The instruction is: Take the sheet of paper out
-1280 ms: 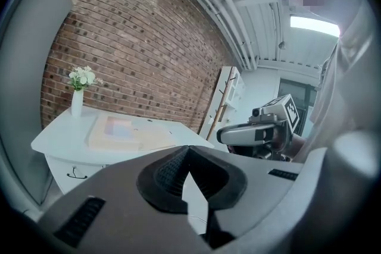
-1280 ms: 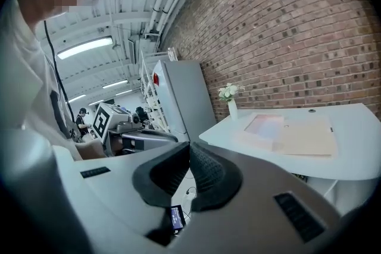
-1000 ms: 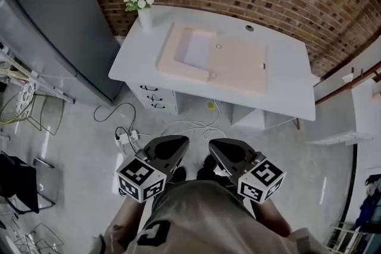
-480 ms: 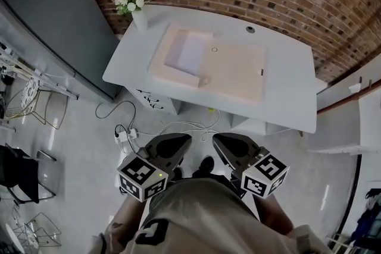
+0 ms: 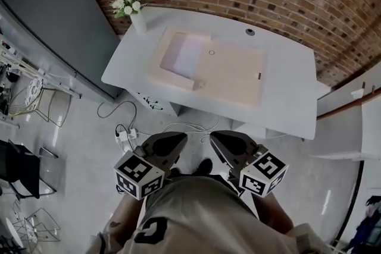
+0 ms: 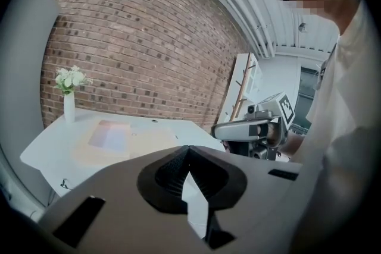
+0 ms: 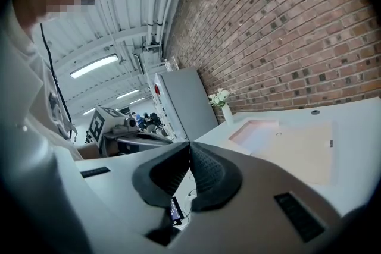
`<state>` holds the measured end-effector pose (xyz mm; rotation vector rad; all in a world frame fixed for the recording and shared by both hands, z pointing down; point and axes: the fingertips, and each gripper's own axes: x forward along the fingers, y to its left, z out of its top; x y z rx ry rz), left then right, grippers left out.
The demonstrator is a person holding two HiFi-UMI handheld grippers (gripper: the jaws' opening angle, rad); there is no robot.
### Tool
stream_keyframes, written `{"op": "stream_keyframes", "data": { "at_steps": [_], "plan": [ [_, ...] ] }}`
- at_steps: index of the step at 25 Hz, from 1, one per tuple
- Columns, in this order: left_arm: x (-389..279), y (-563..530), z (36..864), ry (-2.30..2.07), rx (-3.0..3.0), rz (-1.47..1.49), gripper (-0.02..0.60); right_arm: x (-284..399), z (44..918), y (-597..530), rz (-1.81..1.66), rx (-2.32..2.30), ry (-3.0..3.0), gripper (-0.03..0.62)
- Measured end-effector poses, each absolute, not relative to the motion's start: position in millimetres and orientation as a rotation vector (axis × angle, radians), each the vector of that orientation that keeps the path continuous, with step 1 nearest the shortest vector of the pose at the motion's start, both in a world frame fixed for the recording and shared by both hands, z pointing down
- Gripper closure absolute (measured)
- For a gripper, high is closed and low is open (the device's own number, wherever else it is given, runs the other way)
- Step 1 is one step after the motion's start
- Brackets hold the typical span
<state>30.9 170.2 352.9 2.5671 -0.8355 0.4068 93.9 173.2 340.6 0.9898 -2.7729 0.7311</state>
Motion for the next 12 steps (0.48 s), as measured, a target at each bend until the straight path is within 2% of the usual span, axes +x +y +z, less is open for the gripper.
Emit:
{"op": "stream_keyframes", "data": {
  "at_steps": [6,12],
  "plan": [
    [41,160,351,-0.863,2.571,0.413,0.568,102,342,169,0.731,0.954,-2.780,0.571],
    [22,141,350,-0.955,2.548,0.410,0.568,98,341,165,0.732,0.881,-2.779,0.571]
  ]
}}
